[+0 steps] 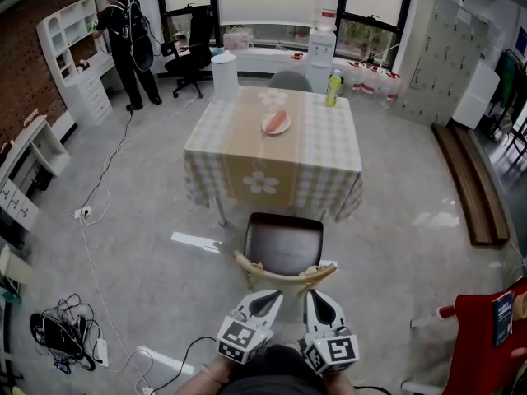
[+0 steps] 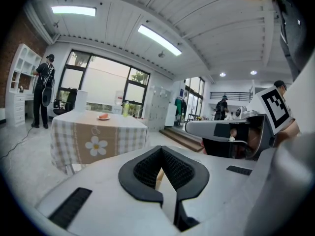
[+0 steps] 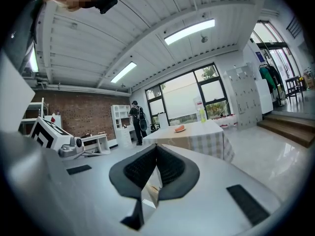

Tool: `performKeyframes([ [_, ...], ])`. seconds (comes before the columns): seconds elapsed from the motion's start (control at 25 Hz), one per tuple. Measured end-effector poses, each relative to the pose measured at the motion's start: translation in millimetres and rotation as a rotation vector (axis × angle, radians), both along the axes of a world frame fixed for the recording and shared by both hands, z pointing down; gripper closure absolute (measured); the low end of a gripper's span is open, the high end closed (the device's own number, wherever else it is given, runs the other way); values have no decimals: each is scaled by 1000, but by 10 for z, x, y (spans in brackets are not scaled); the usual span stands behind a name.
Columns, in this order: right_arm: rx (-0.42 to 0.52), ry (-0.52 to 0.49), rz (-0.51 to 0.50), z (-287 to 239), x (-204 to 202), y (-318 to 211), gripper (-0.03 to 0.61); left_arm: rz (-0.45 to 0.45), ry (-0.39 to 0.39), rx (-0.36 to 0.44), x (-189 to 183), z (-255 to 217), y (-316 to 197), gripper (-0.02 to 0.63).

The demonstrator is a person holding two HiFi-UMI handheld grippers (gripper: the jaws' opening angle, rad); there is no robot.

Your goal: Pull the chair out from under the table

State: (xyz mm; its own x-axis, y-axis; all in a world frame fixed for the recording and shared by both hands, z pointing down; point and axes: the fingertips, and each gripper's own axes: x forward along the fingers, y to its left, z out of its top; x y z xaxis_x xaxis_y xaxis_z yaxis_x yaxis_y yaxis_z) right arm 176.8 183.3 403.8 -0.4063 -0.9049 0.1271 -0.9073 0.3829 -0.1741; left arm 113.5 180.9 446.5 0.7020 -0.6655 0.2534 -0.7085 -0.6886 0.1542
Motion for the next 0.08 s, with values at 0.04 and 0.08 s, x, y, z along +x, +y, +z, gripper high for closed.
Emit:
performKeyframes([
  [0.04, -1, 0, -1, 1, -7, 0, 568, 1, -1, 0, -2, 2, 7, 604],
  [0.08, -2, 1, -1, 2, -14, 1, 568, 1, -3, 0, -4, 5, 13, 604],
])
